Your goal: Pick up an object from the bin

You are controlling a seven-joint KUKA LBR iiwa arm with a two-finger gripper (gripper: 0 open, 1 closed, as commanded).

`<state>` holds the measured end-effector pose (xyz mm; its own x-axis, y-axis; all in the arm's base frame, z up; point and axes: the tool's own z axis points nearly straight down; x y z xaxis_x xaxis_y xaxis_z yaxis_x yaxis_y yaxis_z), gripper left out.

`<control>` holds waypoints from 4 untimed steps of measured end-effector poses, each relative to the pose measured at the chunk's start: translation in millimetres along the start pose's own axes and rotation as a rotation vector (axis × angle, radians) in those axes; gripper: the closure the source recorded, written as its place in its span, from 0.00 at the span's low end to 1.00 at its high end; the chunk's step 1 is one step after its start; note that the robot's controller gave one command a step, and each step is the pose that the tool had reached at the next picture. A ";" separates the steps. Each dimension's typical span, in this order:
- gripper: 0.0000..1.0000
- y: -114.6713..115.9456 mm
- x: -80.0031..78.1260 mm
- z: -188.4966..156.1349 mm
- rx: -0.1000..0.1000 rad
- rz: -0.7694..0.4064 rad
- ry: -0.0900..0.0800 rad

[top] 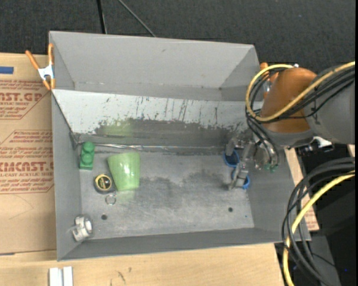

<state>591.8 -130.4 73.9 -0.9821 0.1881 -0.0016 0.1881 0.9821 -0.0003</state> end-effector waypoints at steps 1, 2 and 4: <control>0.00 -29.4 11.6 3.7 0.000 -0.053 -0.001; 1.00 -27.4 10.6 2.5 -0.002 -0.054 -0.003; 0.00 -11.9 9.6 -179.2 -0.001 -0.105 -0.002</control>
Offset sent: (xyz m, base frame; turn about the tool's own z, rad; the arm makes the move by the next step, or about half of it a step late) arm -0.0174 -0.0263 -0.0039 -0.0536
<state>579.8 -140.2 253.1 -0.9964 0.0841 -0.0039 0.0841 0.9965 0.0000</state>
